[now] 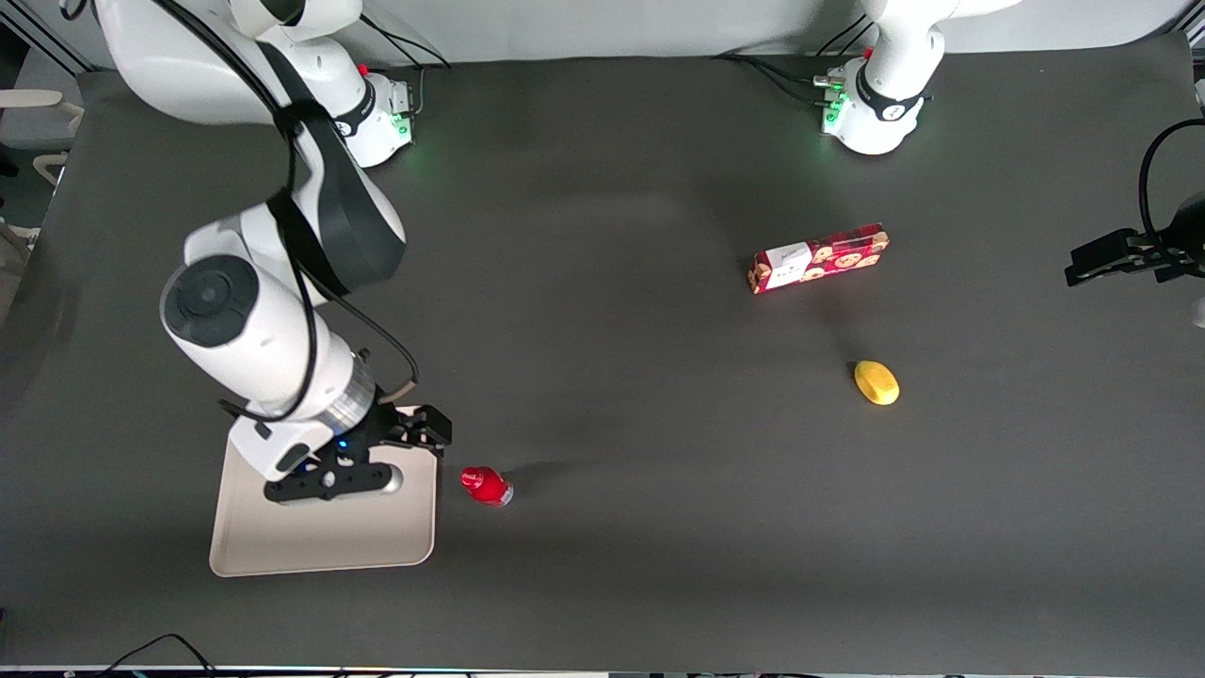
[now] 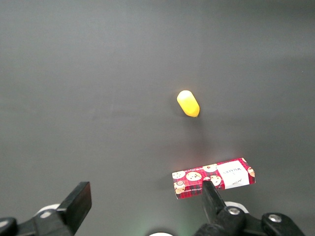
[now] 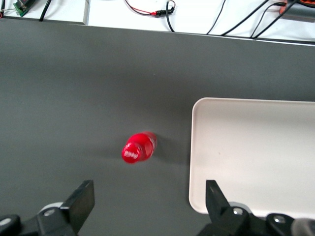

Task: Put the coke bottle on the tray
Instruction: 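Move the open right gripper over the red Coca-Cola bottle's cap end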

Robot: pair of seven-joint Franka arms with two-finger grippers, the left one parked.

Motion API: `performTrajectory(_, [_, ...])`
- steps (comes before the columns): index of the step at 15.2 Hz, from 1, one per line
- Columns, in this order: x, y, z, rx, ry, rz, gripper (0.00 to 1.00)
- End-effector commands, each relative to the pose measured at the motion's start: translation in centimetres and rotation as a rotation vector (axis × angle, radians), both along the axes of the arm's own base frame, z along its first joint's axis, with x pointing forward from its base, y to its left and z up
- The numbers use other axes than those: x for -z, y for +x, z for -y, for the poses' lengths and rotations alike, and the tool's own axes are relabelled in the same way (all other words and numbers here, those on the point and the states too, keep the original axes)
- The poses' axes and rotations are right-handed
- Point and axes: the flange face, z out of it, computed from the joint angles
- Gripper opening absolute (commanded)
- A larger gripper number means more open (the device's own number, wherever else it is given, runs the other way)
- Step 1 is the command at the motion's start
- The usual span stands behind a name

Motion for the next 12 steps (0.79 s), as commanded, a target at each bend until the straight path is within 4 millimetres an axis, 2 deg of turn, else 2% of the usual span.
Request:
performTrajectory(1, [5.3,1.6,-2.7,0.000,-0.028,0.021,1.00])
performTrajectory(3, [8.0,1.4,-4.4,-0.018,-0.070,0.016,1.00])
performTrajectory(4, [8.0,1.5,-4.8,-0.021,-0.066,0.028,1.00])
performTrajectory(6, [8.9,1.7,-4.7,-0.019,-0.061,0.021,1.00])
performTrajectory(9, [12.1,2.1,-5.2,-0.021,-0.053,0.018,1.00])
performTrajectory(12, [13.3,2.4,-4.9,-0.013,-0.051,0.014,1.00])
